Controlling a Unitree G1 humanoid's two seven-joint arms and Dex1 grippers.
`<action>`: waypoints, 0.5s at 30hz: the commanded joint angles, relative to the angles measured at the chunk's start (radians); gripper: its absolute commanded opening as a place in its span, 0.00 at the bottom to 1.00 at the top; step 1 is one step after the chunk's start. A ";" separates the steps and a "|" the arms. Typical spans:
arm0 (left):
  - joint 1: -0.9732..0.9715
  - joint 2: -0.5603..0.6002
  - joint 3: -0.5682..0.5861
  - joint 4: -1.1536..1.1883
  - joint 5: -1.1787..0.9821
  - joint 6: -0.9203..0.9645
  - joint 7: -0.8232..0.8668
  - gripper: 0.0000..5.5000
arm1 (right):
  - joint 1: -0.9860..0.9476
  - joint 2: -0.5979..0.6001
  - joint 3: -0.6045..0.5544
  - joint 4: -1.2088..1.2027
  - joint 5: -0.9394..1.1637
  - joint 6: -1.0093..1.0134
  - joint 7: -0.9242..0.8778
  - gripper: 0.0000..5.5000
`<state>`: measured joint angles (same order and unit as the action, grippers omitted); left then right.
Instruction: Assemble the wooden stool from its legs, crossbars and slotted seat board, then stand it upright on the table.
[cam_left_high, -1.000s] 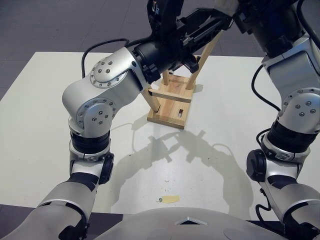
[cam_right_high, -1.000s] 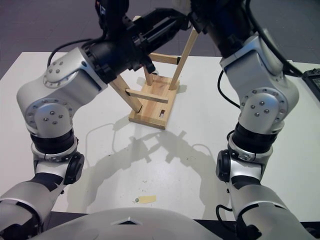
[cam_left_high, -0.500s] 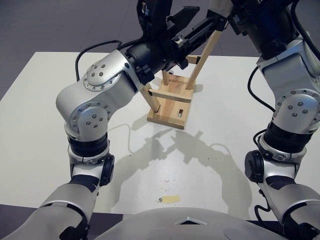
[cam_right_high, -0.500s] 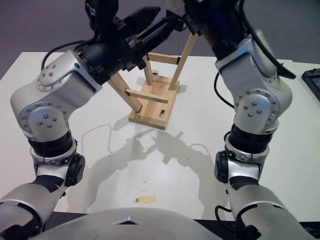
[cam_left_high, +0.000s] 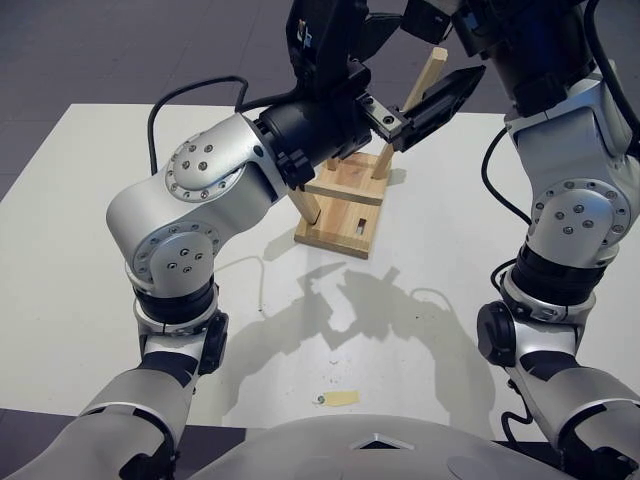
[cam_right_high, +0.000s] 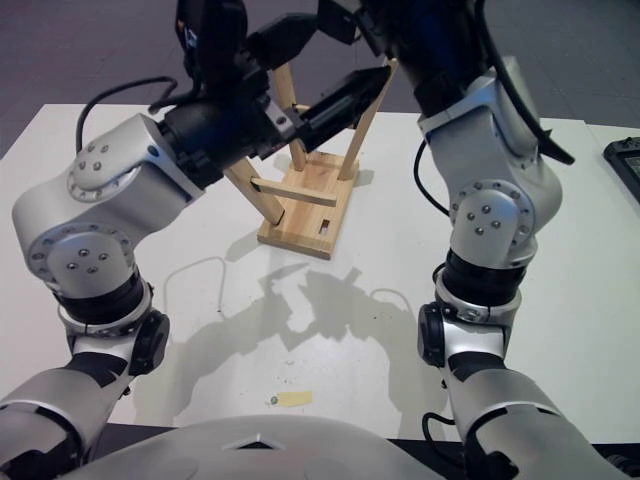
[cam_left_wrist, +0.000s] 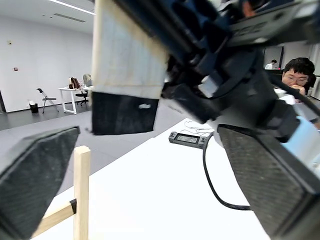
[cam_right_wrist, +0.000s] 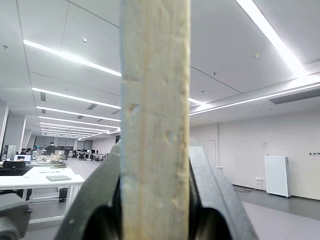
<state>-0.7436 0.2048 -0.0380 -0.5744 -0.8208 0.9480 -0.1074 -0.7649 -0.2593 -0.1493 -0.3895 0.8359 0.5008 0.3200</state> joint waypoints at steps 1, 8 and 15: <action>-0.023 -0.010 -0.017 0.041 0.073 -0.019 0.031 0.98 | -0.009 0.006 -0.005 -0.001 0.021 0.005 0.002 0.19; -0.021 0.007 -0.055 0.048 0.153 -0.037 0.003 0.98 | 0.002 0.004 0.002 -0.004 0.021 0.010 -0.008 0.19; 0.143 0.237 0.258 -0.060 -0.091 -0.079 -0.289 0.98 | 0.003 -0.033 0.008 0.013 0.018 0.025 0.035 0.19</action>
<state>-0.6030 0.3956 0.0702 -0.6450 -0.8000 0.8909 -0.3402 -0.7624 -0.2729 -0.1484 -0.3720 0.8507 0.5103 0.3264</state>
